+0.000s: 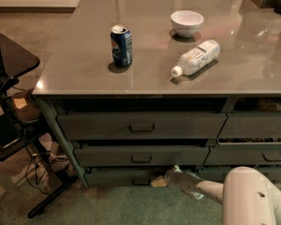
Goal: Open bottom drawer
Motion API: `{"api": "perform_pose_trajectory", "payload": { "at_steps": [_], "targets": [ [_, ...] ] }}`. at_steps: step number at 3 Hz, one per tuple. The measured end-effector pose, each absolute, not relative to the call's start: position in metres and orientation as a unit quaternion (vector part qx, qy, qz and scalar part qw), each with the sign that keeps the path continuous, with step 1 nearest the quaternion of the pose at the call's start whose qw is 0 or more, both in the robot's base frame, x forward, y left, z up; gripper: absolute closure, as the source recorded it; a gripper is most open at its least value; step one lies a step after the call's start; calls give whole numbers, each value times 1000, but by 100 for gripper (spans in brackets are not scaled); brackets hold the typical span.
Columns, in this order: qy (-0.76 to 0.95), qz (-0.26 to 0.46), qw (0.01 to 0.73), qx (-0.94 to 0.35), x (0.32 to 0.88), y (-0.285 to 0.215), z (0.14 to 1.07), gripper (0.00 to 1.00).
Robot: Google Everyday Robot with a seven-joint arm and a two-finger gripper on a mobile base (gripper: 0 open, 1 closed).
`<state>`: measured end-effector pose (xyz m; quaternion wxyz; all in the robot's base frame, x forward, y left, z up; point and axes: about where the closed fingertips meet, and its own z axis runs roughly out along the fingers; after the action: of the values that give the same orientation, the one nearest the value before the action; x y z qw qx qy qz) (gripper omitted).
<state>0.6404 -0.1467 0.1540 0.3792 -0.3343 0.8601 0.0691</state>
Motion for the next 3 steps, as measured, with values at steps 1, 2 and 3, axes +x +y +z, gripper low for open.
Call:
{"api": "perform_pose_trajectory", "payload": {
  "at_steps": [1,2,3],
  "targets": [
    [860,69,379,-334,640,-147,154,19],
    [860,69,379,-334,640,-147,154,42],
    [860,69,379,-334,640,-147,158,65]
  ]
}}
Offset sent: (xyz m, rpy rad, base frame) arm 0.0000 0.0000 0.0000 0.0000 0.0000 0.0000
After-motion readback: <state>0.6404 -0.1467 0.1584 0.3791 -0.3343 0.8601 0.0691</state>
